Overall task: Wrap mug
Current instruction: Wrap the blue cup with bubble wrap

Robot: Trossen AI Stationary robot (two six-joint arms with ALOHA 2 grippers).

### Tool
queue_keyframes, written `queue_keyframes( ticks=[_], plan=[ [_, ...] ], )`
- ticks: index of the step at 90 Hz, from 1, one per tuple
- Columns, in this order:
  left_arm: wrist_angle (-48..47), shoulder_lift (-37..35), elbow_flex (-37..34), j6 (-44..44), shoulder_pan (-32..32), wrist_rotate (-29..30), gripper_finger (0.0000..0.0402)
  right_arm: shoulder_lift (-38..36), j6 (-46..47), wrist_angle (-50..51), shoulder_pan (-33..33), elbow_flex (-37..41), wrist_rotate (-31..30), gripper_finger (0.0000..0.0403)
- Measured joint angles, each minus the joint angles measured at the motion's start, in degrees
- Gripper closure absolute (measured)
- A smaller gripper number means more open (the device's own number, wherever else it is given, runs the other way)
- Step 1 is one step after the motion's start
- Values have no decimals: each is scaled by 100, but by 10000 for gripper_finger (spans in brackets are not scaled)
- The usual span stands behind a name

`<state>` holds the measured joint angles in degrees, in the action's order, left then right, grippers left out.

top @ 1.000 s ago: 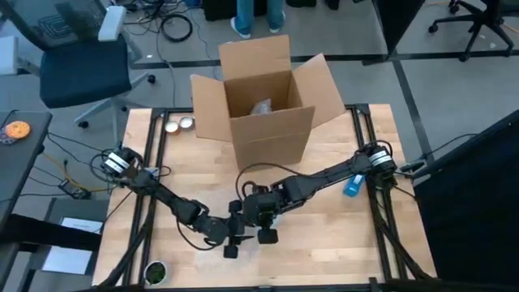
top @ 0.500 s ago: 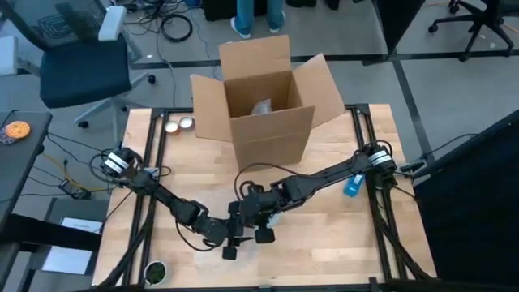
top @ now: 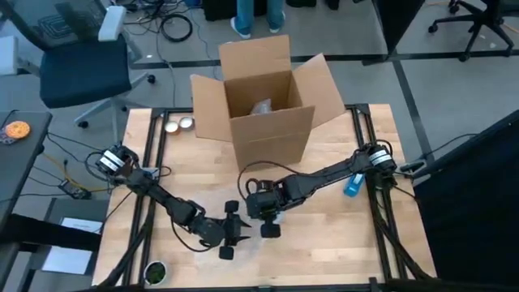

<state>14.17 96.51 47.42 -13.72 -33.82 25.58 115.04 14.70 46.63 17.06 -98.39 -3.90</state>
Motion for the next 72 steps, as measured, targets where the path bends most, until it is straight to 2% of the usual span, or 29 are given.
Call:
queue_keyframes(
  ticks=[11,30,46,55,72],
  plan=[
    [-1,-22,0,0,0,0,259,4,27,-79,-2,232,21,403],
    [3,-322,-2,166,0,16,259,7,79,-815,-77,861,317,403],
    [39,-571,-2,481,10,297,259,7,173,-870,-149,1023,462,403],
    [238,-575,-2,595,83,333,259,9,175,-584,-162,806,483,403],
    [261,-551,-2,592,195,334,259,9,75,193,-131,-81,343,403]
  ],
)
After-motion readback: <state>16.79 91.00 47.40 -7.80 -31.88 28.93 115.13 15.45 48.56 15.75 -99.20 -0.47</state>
